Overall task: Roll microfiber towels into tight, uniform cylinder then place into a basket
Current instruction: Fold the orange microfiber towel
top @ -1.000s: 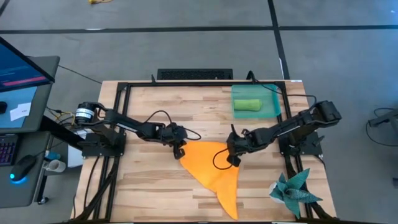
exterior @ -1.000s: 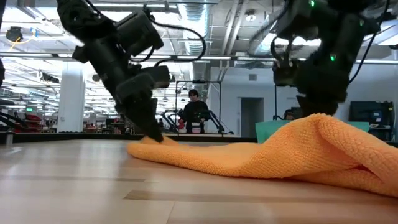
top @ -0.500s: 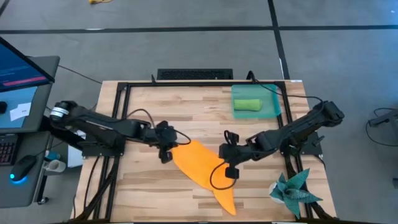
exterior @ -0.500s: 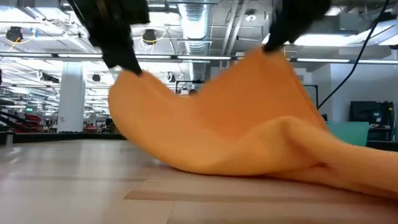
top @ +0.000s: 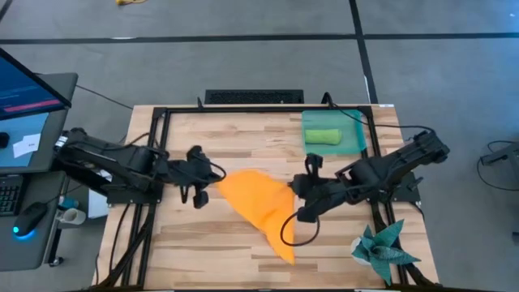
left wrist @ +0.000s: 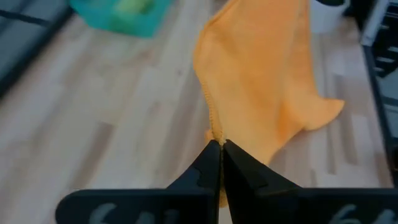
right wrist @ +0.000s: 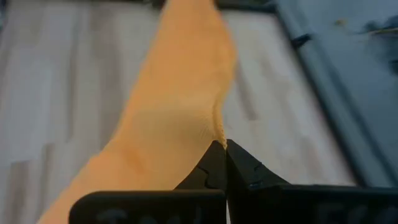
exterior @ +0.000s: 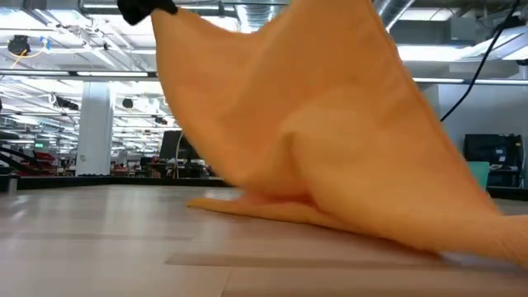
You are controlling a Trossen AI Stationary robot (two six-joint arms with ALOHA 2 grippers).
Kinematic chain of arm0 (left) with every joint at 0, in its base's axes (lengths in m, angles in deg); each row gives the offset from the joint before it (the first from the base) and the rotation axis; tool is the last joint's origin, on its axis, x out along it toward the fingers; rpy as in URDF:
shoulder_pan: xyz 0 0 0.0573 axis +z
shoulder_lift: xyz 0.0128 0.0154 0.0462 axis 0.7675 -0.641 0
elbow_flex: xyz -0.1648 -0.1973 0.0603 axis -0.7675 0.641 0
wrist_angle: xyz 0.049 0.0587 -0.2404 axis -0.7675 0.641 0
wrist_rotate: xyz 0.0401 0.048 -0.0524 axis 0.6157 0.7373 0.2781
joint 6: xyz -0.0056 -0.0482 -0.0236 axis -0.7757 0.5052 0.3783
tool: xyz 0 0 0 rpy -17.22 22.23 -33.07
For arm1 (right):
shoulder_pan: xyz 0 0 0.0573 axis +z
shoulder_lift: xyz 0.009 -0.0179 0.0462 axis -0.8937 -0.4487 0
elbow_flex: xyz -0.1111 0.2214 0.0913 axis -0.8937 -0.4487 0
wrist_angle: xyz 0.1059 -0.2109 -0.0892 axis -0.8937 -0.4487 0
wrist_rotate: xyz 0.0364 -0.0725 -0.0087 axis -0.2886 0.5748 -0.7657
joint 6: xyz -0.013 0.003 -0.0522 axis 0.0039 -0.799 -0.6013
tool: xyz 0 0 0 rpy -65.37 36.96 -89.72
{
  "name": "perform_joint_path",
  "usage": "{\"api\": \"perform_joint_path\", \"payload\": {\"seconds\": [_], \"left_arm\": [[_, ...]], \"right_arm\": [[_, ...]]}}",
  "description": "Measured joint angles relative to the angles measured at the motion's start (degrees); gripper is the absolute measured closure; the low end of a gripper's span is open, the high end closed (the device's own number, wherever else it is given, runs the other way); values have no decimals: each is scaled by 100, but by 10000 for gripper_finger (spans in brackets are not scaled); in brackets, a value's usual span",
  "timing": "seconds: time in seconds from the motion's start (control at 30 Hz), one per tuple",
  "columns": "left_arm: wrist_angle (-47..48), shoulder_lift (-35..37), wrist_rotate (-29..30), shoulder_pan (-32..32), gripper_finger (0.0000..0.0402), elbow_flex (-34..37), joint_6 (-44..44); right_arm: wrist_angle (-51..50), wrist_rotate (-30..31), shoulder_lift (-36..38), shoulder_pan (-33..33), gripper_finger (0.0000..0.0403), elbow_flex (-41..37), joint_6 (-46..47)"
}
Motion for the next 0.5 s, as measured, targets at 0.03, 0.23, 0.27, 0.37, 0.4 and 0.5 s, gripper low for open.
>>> {"api": "perform_joint_path", "payload": {"seconds": [0.03,0.23,0.27,0.37,0.4,0.5], "left_arm": [[133,13,181,-21,401,-112,0],[720,18,1276,3,401,-801,-20],[793,18,1449,33,401,-909,-56],[1041,18,1958,147,402,-1200,-366],[1078,16,2115,204,402,-1292,-562],[1061,16,2289,431,402,-1528,-1391]], "right_arm": [[-106,186,0,0,395,122,-2],[-183,1877,0,-103,398,506,-360],[-179,1958,0,-158,396,542,-414],[-176,2005,0,-384,394,570,-591],[-176,2030,0,-465,394,570,-676],[-112,2067,0,-737,399,570,-987]]}}
